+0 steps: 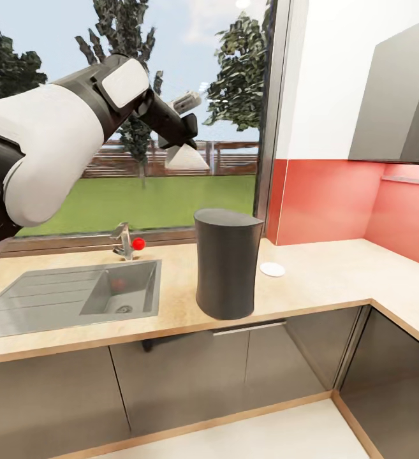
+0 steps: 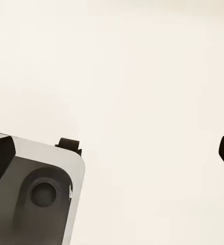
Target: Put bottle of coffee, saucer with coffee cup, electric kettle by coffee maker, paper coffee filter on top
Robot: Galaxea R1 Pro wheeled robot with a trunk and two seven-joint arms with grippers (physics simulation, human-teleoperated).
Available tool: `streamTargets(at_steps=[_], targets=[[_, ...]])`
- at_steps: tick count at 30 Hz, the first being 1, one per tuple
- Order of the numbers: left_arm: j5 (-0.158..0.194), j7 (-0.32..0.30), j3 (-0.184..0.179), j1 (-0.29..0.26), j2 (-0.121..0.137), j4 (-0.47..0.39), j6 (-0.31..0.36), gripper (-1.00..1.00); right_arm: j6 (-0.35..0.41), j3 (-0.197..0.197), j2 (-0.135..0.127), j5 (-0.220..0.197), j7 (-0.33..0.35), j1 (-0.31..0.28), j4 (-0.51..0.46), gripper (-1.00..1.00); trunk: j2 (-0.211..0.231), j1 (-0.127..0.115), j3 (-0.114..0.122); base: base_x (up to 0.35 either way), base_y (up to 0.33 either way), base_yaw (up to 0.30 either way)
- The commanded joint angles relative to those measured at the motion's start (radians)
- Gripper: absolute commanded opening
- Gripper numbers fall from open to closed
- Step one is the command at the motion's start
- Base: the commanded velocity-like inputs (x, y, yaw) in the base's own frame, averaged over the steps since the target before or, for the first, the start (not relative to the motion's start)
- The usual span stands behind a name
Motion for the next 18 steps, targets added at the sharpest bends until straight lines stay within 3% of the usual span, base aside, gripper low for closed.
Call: streamTargets(at_steps=[1,5,7,9,10,12,13,14,15,16,17,18], targets=[[0.001,-0.01,-0.009,-0.001,0.0,-0.003,0.002,-1.0,-0.004,0.001,0.0,0.003,0.0,-0.001,0.001,1.0,-0.001,0.0,-0.002,0.004,-0.001,0.0],[0.001,-0.076,-0.022,-0.001,0.0,-0.045,0.001,-1.0,-0.004,0.001,0.0,0.003,0.0,-0.001,0.001,1.0,-0.001,0.0,-0.002,0.001,0.0,0.0],[0.0,-0.094,-0.069,-0.001,0.0,-0.068,0.002,-1.0,-0.004,0.001,0.0,0.003,0.0,-0.001,0.001,1.0,-0.001,0.0,-0.002,0.0,0.0,0.0],[0.0,-0.134,-0.156,-0.001,0.0,-0.103,0.004,-1.0,-0.004,0.001,0.0,0.003,0.0,-0.001,0.001,1.0,-0.001,0.0,-0.002,0.0,0.0,0.0],[0.0,-0.2,-0.25,0.0,0.0,-0.147,0.004,-1.0,-0.004,0.001,0.0,0.003,0.0,-0.001,0.001,1.0,-0.001,0.0,-0.002,0.0,0.0,0.0],[0.001,-0.309,-0.389,0.0,0.0,-0.215,0.004,-1.0,-0.004,0.001,0.0,0.003,0.0,-0.001,0.001,1.0,-0.001,0.0,-0.002,0.0,0.0,0.0],[0.0,-0.381,-0.487,0.0,0.0,-0.256,0.003,-1.0,-0.004,0.001,0.0,0.003,0.0,-0.001,0.001,1.0,-0.001,0.0,-0.002,0.0,0.0,0.0],[0.0,-0.465,-0.611,0.0,0.0,-0.296,0.002,-1.0,-0.004,0.001,-0.001,0.003,0.0,-0.001,0.001,1.0,-0.001,0.0,-0.002,0.0,0.0,0.0],[-0.001,-0.621,-0.835,0.0,0.0,-0.345,0.0,-1.0,-0.004,0.001,-0.001,0.003,0.0,-0.001,0.001,1.0,-0.001,0.0,-0.002,0.0,0.0,0.0],[-0.001,-0.685,-0.919,0.0,0.0,-0.356,-0.001,-1.0,-0.004,0.001,-0.001,0.003,0.0,-0.001,0.001,1.0,-0.001,0.0,-0.002,0.0,0.0,0.0],[-0.001,-0.781,-1.04,0.0,0.0,-0.359,-0.005,-1.0,-0.004,0.001,-0.001,0.003,-0.001,-0.001,0.001,1.0,-0.001,0.0,-0.002,0.0,0.0,0.0],[-0.002,-0.843,-1.118,0.001,0.0,-0.353,-0.008,-1.0,-0.004,0.001,-0.002,0.003,0.0,-0.001,0.001,1.0,-0.001,0.0,-0.002,0.0,0.0,0.0]])
